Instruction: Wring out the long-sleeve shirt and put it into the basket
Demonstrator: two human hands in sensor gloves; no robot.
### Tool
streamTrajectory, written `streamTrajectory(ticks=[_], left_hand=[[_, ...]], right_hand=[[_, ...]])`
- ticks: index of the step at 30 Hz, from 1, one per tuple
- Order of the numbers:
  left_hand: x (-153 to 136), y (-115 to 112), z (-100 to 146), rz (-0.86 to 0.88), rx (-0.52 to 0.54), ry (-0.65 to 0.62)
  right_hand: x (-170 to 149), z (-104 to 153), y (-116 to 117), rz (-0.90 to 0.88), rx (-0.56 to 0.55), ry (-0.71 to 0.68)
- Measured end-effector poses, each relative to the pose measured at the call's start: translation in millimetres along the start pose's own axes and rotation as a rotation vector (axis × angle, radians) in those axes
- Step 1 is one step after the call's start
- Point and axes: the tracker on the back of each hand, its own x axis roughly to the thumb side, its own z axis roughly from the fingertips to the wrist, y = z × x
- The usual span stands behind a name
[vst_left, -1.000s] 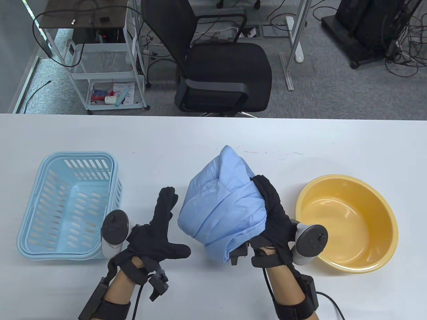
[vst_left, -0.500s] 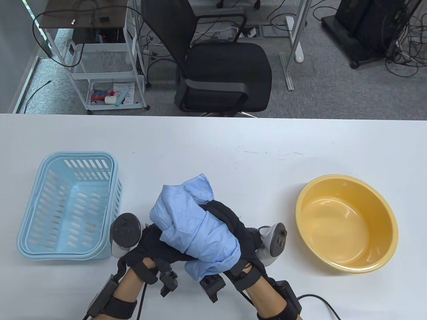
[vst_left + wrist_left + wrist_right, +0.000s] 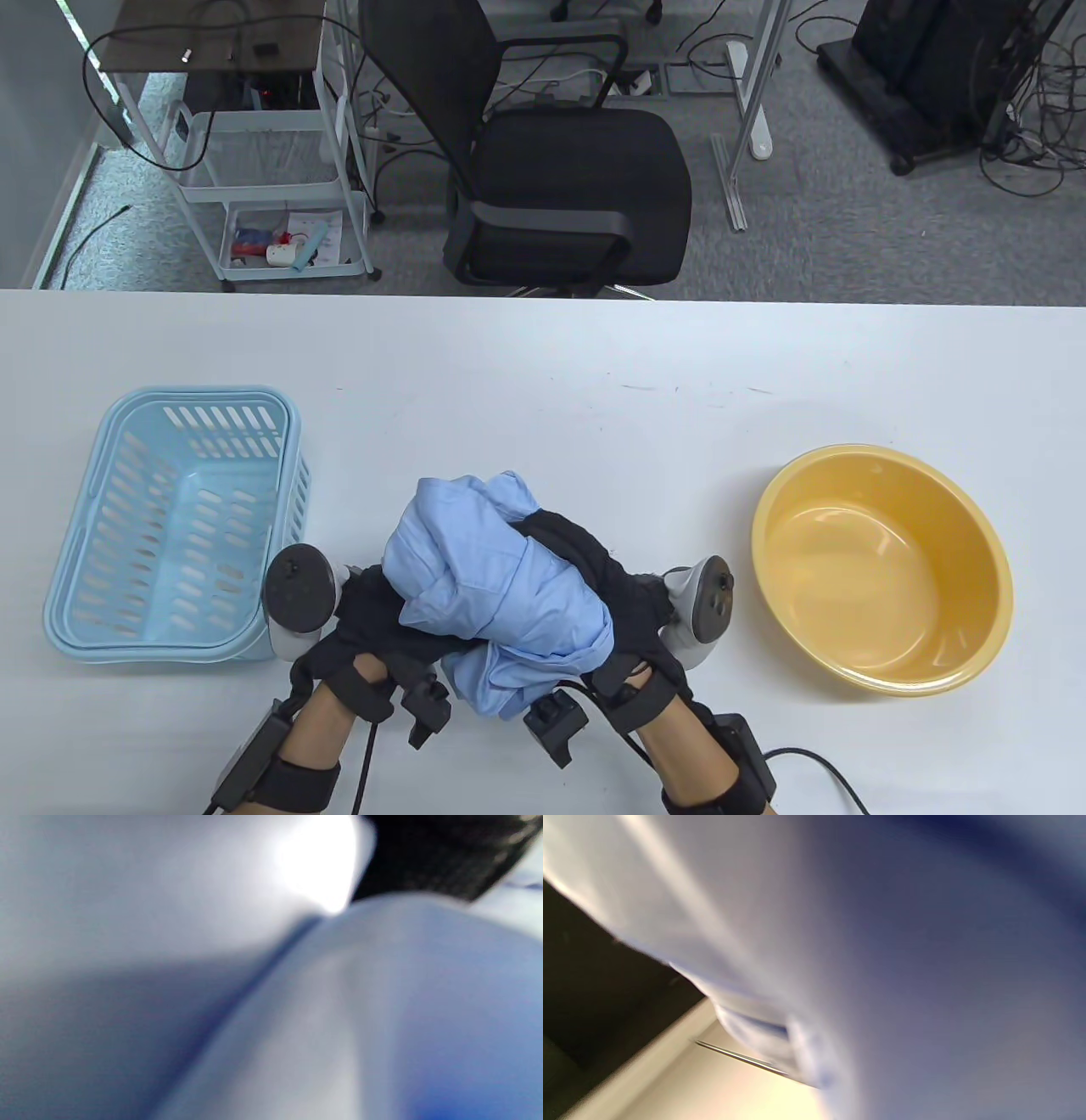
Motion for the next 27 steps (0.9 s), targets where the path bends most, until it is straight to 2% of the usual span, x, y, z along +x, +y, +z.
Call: streamTrajectory(ticks=[2, 5, 7, 12, 15, 20, 22, 25, 27], left_hand=[[2, 6, 1, -0.009, 0.017, 0.008], [3, 17, 2, -0.045, 0.037, 0.026], [2, 21, 3, -0.035, 0.045, 0.029], [0, 29, 5, -0.033, 0.079, 0.051], [-2, 32, 5, -0.060, 0.085, 0.082], [-1, 33, 5, -0.072, 0.074, 0.085], [1, 32, 5, -0.116, 0.072, 0.088], [5, 32, 5, -0.206, 0.063, 0.105], [6, 31, 4, -0.225, 0.044, 0.115]], right_hand=[[5, -1, -12, 0.204, 0.015, -0.003], [17, -3, -25, 0.548, 0.098, -0.033], [23, -4, -26, 0.667, 0.144, -0.041], [37, -4, -32, 0.759, 0.214, -0.036], [49, -2, -34, 0.915, 0.229, -0.065], [60, 0, -20, 1.124, 0.345, -0.071], [64, 2, -15, 1.206, 0.344, -0.080], [65, 4, -6, 1.434, 0.333, -0.099], [63, 5, 0, 1.494, 0.347, -0.103]])
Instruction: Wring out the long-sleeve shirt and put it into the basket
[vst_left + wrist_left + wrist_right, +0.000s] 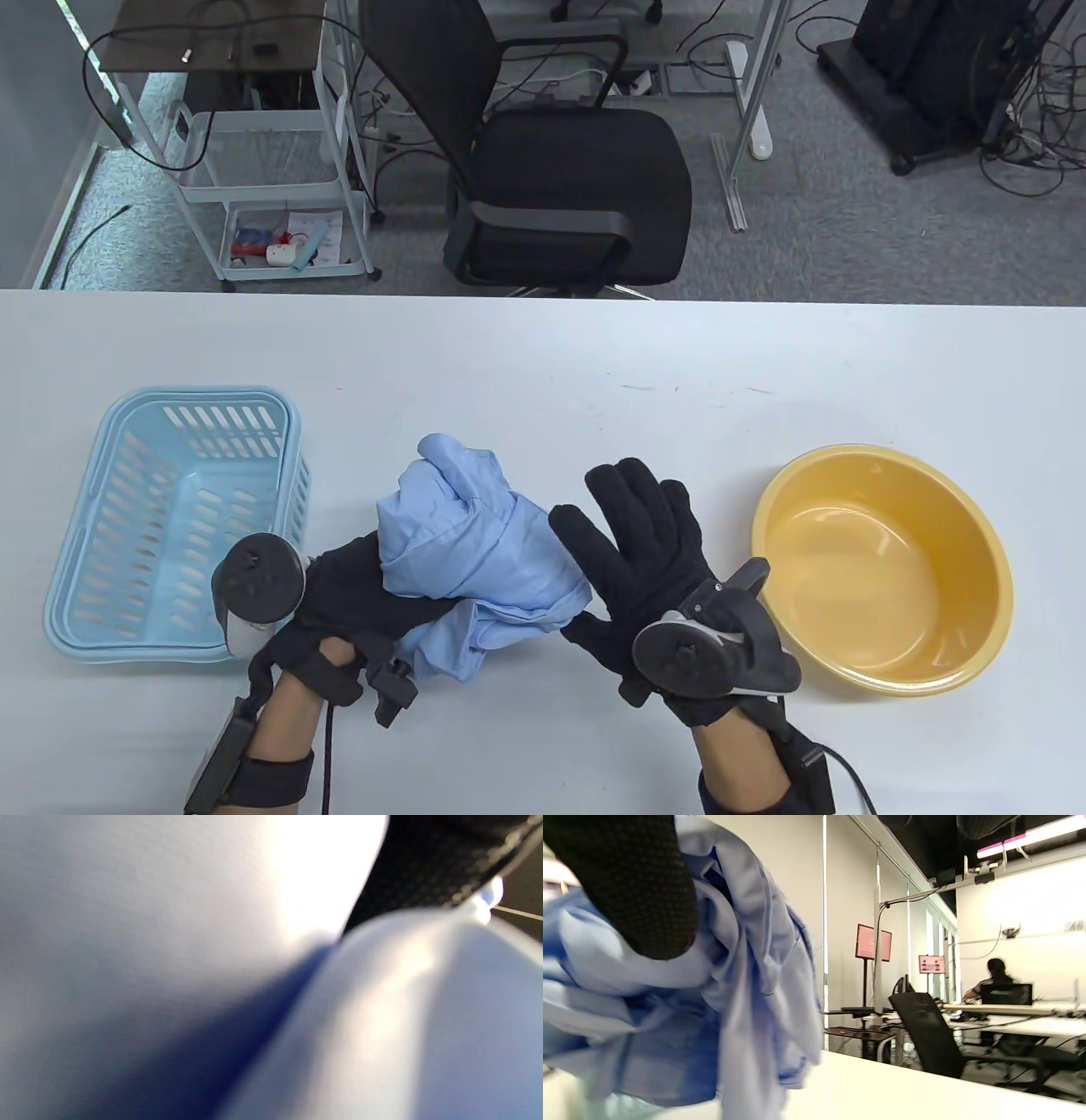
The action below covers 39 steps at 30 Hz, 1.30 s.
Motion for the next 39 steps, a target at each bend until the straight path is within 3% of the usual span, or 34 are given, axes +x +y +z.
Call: streamTrajectory(ticks=[7, 14, 19, 24, 33, 36, 39], left_hand=[[8, -11, -4, -0.044, -0.137, -0.019], [25, -25, -4, -0.177, -0.202, -0.069], [39, -38, -1, -0.304, -0.188, -0.121], [49, -52, 4, -0.493, -0.119, -0.163], [51, -84, 13, -0.916, -0.034, -0.238], [46, -86, 14, -0.903, -0.020, -0.253], [45, -83, 13, -0.891, 0.007, -0.244]], right_hand=[[24, -8, 18, 0.049, 0.025, -0.089], [33, -13, 33, -0.016, -0.054, -0.133], [30, -13, 38, -0.087, -0.167, -0.102], [26, -12, 45, -0.089, -0.211, -0.016], [14, -15, 69, -0.206, -0.114, 0.107], [9, -15, 73, -0.293, -0.079, 0.117], [10, -14, 71, -0.246, -0.120, 0.109]])
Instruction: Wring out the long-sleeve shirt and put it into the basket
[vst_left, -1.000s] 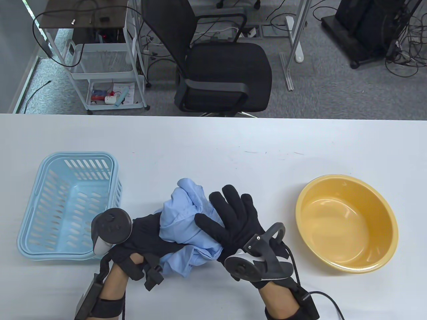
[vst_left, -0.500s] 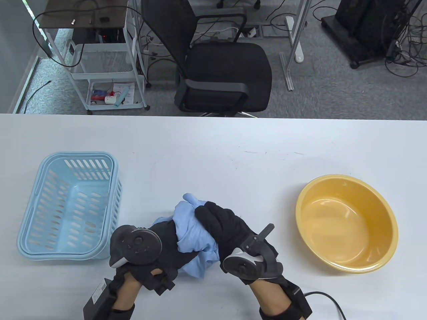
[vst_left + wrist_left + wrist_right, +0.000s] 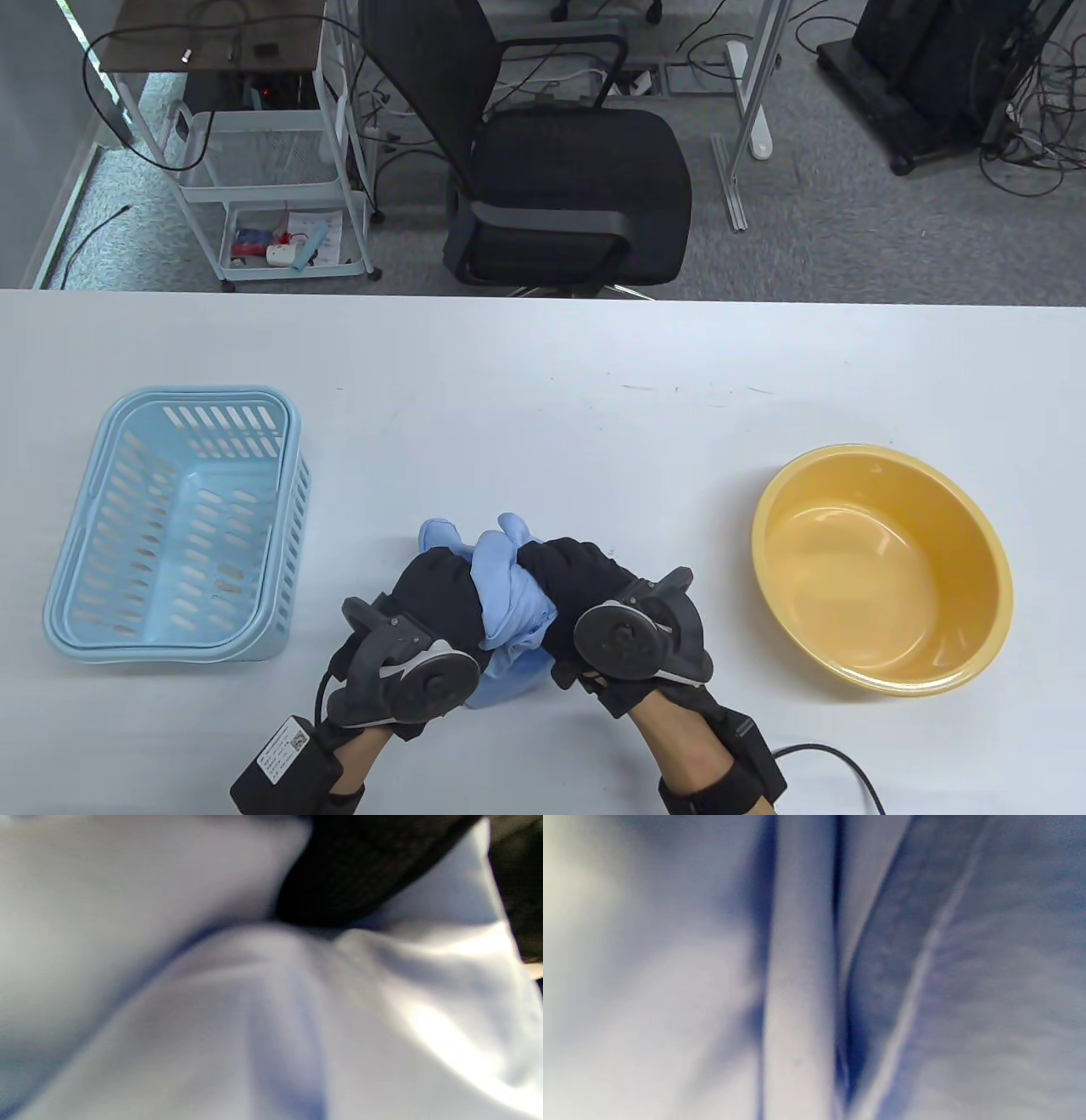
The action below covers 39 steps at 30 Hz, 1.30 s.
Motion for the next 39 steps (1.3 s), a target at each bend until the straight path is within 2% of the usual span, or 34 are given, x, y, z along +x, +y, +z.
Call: streamTrajectory(ticks=[2, 8, 14, 20, 24, 29, 34, 39], left_hand=[[-4, 3, -1, 0.016, 0.007, 0.027], [-33, 19, 1, 0.265, 0.070, 0.183], [-62, 57, 12, 0.408, 0.228, 0.342], [-88, 100, 26, 0.373, 0.372, 0.453], [-105, 128, 37, 0.347, 0.452, 0.539], [-121, 151, 52, 0.272, 0.561, 0.653], [-139, 153, 64, 0.187, 0.576, 0.787], [-160, 135, 71, 0.108, 0.507, 0.927]], right_hand=[[1, -1, -1, 0.005, -0.005, 0.009], [-5, 1, -9, 0.043, -0.008, 0.016], [-23, 3, -26, 0.021, -0.036, 0.088], [-43, 5, -28, 0.125, 0.040, 0.176], [-49, 6, -23, 0.131, 0.065, 0.199], [-52, 6, -19, 0.137, 0.081, 0.210], [-53, 7, -20, 0.146, 0.081, 0.222], [-56, 7, -19, 0.175, 0.096, 0.238]])
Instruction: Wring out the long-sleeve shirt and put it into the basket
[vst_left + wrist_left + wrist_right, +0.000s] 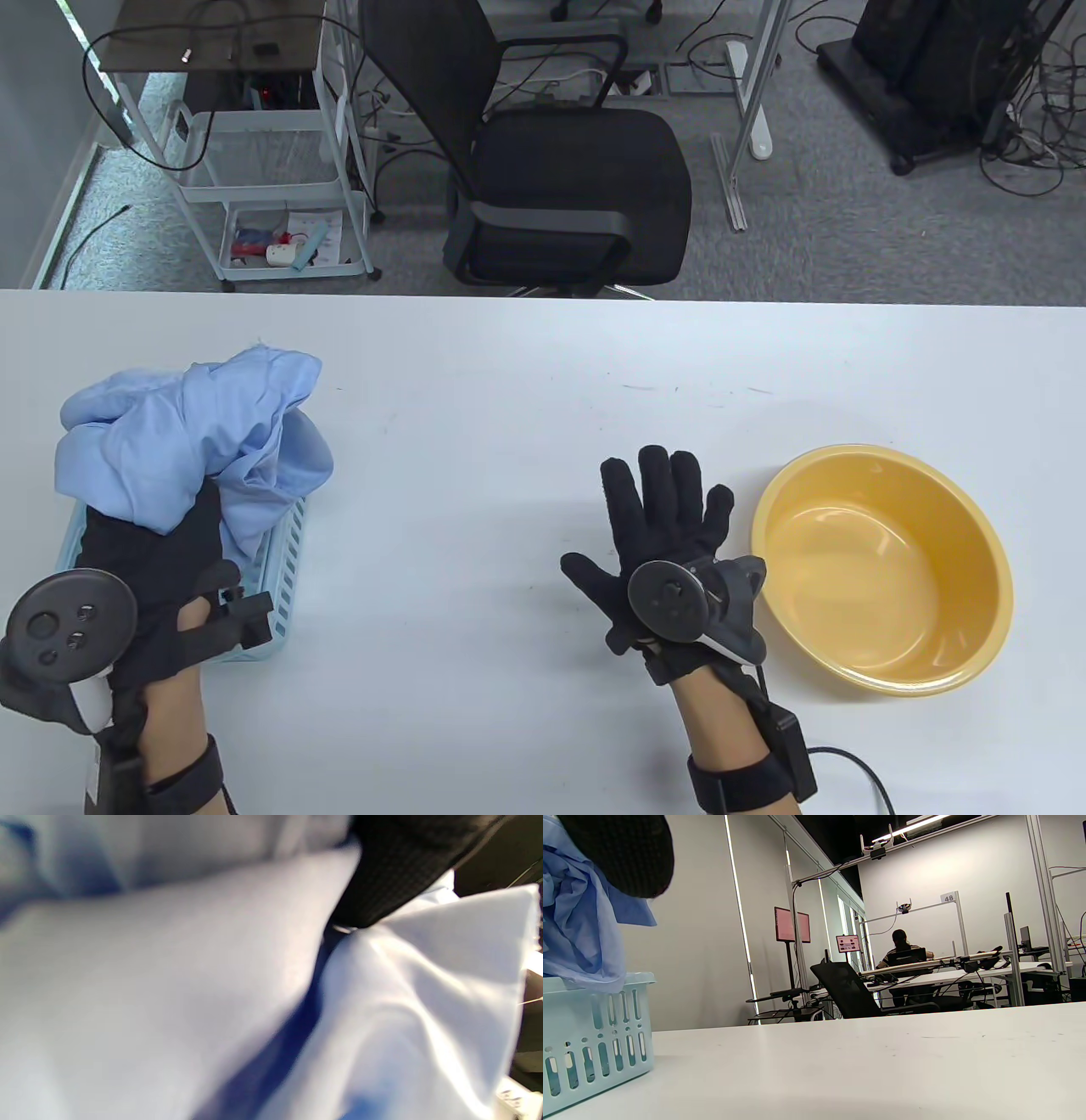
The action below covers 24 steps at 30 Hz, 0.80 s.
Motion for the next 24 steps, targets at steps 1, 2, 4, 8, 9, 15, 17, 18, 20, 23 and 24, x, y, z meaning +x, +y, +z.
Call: streamTrajectory(ticks=[1, 2, 4, 8, 9, 15, 17, 18, 20, 23, 24], left_hand=[[-5, -4, -1, -0.035, -0.006, 0.026], [-9, -7, -3, -0.058, -0.012, 0.044], [-17, -13, -5, -0.100, -0.032, 0.091], [-28, -24, -10, -0.224, -0.158, 0.201], [-30, -27, -10, -0.261, -0.202, 0.227], [-23, -19, -5, -0.377, -0.193, 0.201], [-17, -15, -2, -0.352, -0.179, 0.162], [-14, -14, 1, -0.326, -0.179, 0.132], [-7, -15, 7, -0.303, -0.174, 0.074], [7, -22, 20, -0.271, -0.184, -0.043], [14, -26, 27, -0.256, -0.202, -0.101]], right_hand=[[-1, 0, 1, 0.006, 0.007, 0.002], [-1, 0, 2, 0.006, 0.010, 0.004], [-2, 0, 4, 0.002, 0.020, 0.006], [-3, -1, 7, 0.003, 0.034, 0.009], [-4, -1, 7, 0.001, 0.036, 0.012], [-6, -1, 11, 0.002, 0.062, 0.020], [-5, -2, 10, 0.001, 0.064, 0.021], [-5, -2, 10, 0.002, 0.066, 0.019], [-3, -2, 9, 0.007, 0.064, 0.013], [1, -2, 6, 0.010, 0.053, 0.002], [2, -2, 5, 0.013, 0.047, 0.000]])
